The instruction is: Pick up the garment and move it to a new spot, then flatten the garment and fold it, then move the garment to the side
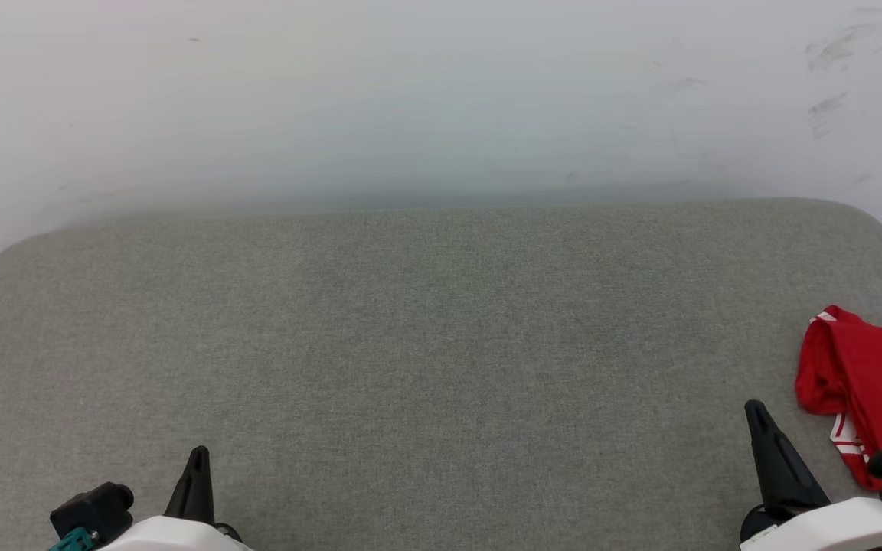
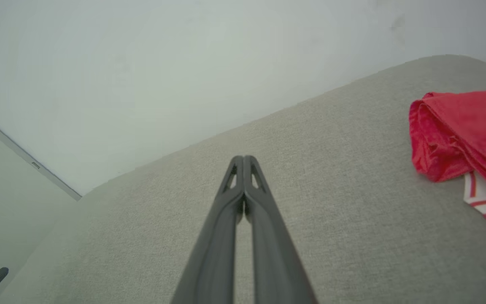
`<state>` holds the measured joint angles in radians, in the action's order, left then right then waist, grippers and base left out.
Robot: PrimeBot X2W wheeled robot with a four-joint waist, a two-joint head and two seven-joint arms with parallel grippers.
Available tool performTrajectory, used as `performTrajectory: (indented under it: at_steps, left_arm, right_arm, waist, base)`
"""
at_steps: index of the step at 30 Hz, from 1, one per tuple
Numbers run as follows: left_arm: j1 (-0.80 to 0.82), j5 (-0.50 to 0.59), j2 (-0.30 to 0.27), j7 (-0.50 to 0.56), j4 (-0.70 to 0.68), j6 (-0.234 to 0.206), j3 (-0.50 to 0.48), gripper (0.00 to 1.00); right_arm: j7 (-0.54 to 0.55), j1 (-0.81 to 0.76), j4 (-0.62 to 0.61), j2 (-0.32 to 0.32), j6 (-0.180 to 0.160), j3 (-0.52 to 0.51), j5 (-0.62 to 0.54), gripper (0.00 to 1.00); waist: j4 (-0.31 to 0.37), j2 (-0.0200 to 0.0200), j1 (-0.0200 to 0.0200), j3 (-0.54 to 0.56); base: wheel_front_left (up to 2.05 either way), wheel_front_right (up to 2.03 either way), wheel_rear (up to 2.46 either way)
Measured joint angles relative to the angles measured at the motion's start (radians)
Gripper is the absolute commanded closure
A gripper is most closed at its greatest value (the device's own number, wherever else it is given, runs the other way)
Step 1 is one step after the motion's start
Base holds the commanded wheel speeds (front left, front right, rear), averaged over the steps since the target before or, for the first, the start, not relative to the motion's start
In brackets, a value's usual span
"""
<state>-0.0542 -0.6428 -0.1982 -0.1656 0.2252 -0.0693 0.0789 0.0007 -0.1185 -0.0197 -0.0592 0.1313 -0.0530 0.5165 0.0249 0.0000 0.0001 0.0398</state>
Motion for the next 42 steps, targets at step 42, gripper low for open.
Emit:
performTrajectory:
  at_steps: [42]
  left_arm:
    - [0.08,-0.494,0.077,0.142,0.009,0.1,-0.098,1.0]
  right_arm:
    - [0.037,0.107,0.134,-0.012,0.0,-0.004,0.577,1.0]
  waist:
    - [-0.01,0.0,0.0,-0.017]
  base:
    - [0.0,0.0,0.0]
